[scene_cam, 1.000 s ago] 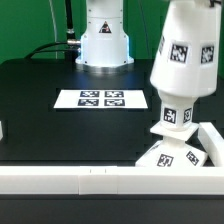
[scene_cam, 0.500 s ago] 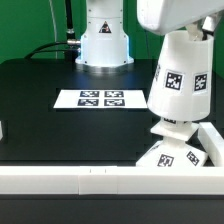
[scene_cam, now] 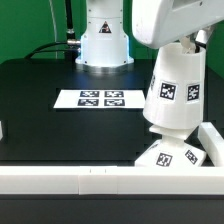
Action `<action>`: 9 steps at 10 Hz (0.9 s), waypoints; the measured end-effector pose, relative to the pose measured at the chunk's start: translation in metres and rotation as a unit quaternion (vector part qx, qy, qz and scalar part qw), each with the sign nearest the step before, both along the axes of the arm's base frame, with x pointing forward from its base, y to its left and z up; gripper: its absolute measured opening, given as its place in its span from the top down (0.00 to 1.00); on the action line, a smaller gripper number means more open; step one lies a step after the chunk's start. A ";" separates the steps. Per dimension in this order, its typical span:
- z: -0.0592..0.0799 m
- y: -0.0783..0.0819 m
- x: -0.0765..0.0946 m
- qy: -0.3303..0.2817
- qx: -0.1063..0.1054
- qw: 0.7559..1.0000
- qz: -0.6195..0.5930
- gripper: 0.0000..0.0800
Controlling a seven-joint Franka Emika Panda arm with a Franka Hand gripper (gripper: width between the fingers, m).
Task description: Assemble lamp
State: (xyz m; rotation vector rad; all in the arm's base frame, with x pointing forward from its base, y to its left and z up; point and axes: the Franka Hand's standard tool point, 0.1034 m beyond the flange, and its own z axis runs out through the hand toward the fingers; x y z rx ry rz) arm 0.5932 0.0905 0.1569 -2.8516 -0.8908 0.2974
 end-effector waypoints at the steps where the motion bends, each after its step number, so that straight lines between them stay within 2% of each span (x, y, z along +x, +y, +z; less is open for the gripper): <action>1: -0.001 -0.002 0.000 0.000 0.001 1.000 0.005 0.94; 2: -0.002 -0.003 0.000 0.000 0.001 1.000 0.005 0.94; 3: -0.001 -0.003 0.000 0.000 0.001 1.000 0.006 0.72; 4: 0.001 -0.003 0.000 0.000 0.000 1.000 0.007 0.54; 5: 0.004 -0.003 -0.002 0.001 -0.005 1.000 0.007 0.54; 6: 0.010 -0.005 -0.005 -0.001 -0.021 1.000 0.011 0.31; 7: 0.016 -0.004 -0.009 -0.004 -0.040 0.999 -0.001 0.31; 8: 0.024 0.001 -0.014 -0.012 -0.060 0.998 -0.015 0.17; 9: 0.028 0.009 -0.019 -0.022 -0.076 0.997 -0.024 0.14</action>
Offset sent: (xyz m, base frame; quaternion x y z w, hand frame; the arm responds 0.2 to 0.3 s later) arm -0.0123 -0.0101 0.0058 -0.0232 -0.0398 -0.0114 0.9989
